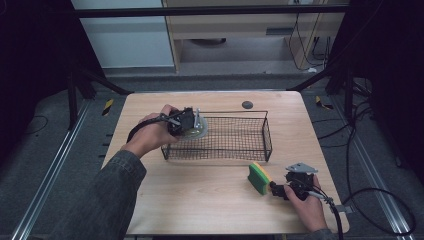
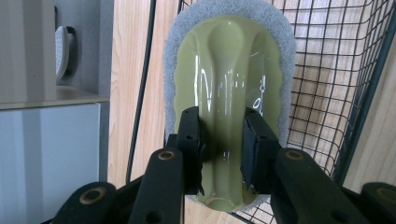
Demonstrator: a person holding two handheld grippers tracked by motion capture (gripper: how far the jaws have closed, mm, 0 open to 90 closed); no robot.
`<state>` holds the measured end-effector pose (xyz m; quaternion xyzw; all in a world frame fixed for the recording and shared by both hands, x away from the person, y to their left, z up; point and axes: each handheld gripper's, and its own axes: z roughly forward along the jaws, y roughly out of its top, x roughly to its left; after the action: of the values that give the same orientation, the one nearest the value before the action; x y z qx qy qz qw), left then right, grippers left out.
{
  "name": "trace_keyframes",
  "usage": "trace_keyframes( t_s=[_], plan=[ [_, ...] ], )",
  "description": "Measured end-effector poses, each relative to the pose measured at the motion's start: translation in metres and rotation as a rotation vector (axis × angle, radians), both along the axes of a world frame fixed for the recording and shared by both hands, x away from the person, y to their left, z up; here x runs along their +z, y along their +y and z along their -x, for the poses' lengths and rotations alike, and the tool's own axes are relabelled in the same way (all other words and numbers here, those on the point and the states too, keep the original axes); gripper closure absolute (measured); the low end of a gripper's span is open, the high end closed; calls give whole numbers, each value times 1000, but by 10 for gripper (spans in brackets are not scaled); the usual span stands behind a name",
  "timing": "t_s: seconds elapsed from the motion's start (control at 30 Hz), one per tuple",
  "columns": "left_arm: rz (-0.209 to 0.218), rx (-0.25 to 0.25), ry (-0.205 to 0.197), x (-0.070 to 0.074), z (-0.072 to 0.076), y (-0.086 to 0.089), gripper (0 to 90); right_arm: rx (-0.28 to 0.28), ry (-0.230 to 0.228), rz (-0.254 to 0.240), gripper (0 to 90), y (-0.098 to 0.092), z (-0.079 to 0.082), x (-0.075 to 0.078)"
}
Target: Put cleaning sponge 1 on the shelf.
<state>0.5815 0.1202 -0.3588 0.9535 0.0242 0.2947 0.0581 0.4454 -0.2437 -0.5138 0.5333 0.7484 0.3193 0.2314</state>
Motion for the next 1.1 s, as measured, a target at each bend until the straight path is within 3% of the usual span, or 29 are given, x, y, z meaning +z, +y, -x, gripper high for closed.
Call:
trace_keyframes(
  t_s=[0.67, 1.1],
  plan=[
    [-10, -6, 10, -11, -1, 2, 713, 0, 0, 0, 4, 0, 0, 0],
    [-7, 31, 41, -22, -8, 10, 713, 0, 0, 0, 4, 0, 0, 0]
  ],
)
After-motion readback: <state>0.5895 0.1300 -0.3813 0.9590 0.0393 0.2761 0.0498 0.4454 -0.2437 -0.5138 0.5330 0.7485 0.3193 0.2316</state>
